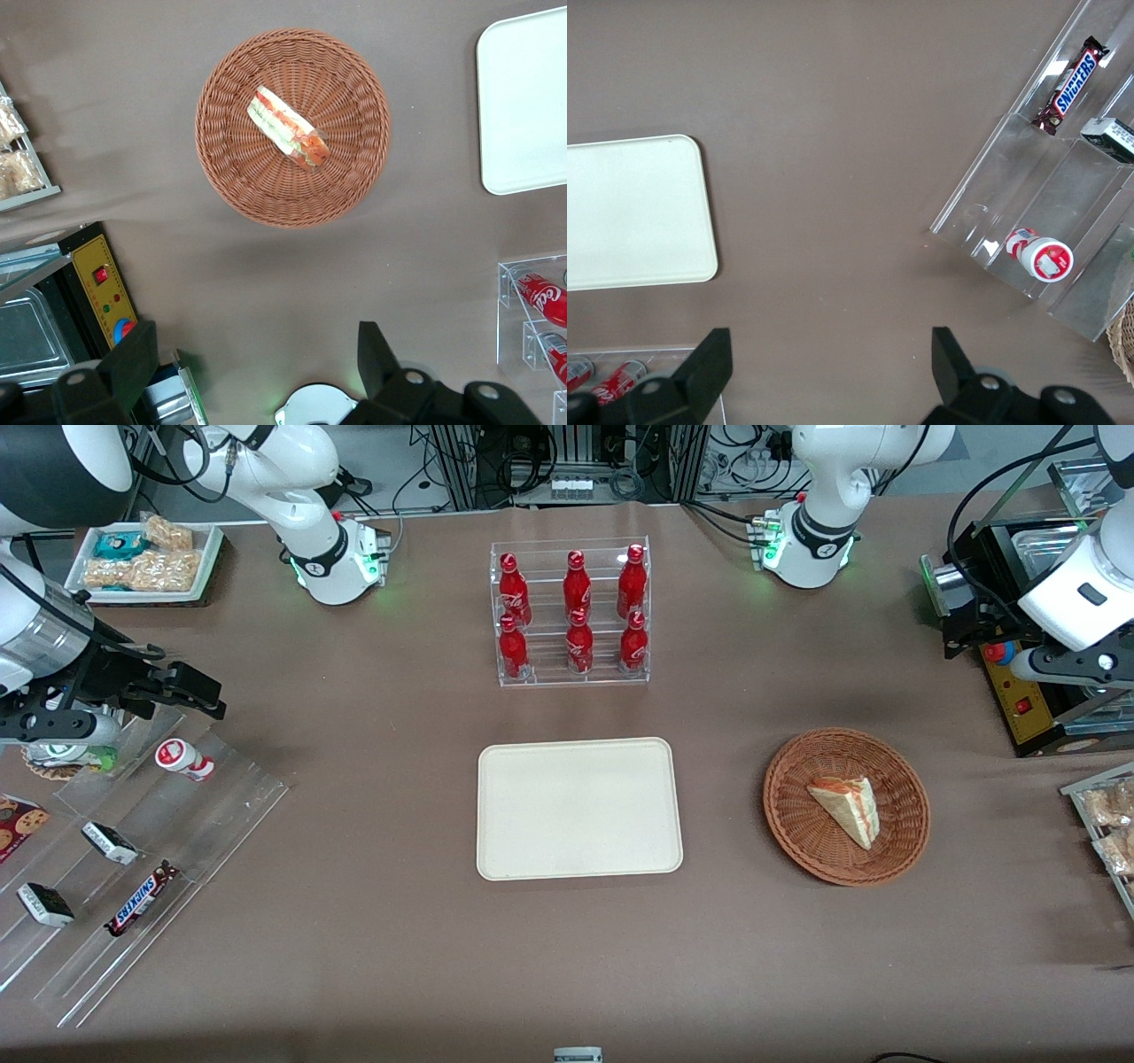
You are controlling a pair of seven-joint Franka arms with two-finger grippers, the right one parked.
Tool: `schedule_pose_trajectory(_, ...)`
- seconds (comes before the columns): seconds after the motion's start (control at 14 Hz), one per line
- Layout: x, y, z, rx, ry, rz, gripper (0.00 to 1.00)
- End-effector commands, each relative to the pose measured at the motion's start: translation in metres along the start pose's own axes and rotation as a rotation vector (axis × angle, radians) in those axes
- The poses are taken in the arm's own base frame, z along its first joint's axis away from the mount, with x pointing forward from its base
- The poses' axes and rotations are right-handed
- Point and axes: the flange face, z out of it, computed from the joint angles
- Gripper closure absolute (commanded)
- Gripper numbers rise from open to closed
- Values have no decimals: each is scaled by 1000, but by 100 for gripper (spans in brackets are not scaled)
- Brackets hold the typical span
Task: Place sandwich from basket to tray
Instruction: 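Move the left gripper from rest toward the wicker basket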
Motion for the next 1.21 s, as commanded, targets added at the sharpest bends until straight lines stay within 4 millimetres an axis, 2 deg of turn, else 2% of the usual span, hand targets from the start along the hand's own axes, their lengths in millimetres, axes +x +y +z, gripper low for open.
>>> schedule_pose_trajectory(0.0, -6, 1, -1, 1, -7, 16, 0)
schedule_pose_trajectory(0.43, 0, 0, 6, 7, -21, 19, 0)
schedule_pose_trajectory(0.57, 6, -3, 19, 3, -49, 11, 0)
schedule_pose_trajectory(0.86, 41, -9, 83, -1, -85, -7, 0)
schedule_pose_trajectory(1.14, 53, -3, 170, 3, -38, -60, 0)
